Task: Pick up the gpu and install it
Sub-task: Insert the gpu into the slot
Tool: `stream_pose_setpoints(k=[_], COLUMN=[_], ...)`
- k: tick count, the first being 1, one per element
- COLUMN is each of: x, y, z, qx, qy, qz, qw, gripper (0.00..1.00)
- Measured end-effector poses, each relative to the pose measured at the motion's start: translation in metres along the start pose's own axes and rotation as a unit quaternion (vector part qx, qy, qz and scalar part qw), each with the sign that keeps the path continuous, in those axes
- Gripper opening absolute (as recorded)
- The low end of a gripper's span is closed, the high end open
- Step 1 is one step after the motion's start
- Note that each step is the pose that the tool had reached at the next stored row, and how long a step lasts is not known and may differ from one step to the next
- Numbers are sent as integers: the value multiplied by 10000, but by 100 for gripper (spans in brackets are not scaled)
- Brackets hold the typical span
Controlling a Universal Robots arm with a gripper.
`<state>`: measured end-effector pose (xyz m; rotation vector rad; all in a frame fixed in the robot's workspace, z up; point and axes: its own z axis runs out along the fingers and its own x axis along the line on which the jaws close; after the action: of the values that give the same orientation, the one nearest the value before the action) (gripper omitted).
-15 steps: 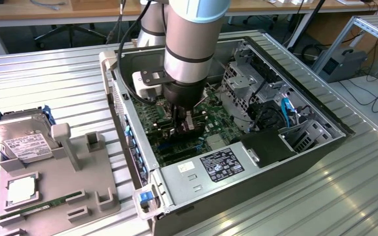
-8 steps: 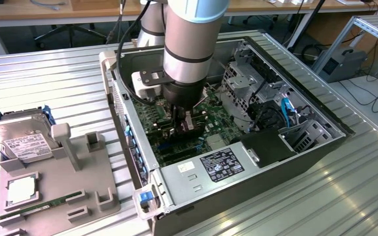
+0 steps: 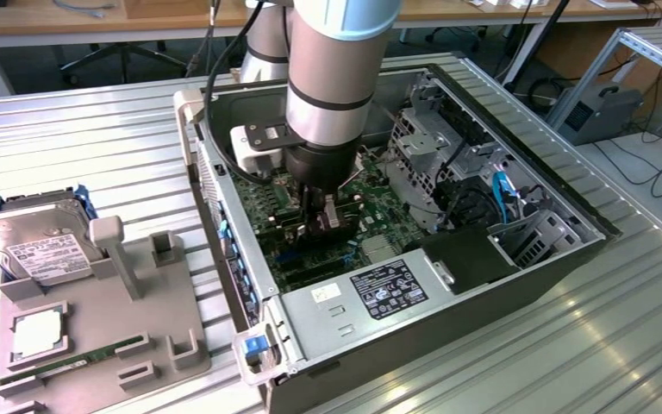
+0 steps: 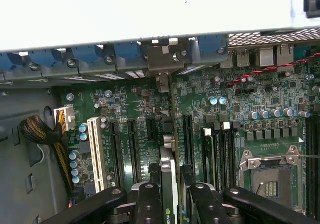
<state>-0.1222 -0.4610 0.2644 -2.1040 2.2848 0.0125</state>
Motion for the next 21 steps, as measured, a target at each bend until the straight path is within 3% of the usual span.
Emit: stream_pose_setpoints(k=[21], x=[0], y=[0], z=[-6], qx=[-2], qy=[-7], qz=[-211], qw=[9998], gripper=[27])
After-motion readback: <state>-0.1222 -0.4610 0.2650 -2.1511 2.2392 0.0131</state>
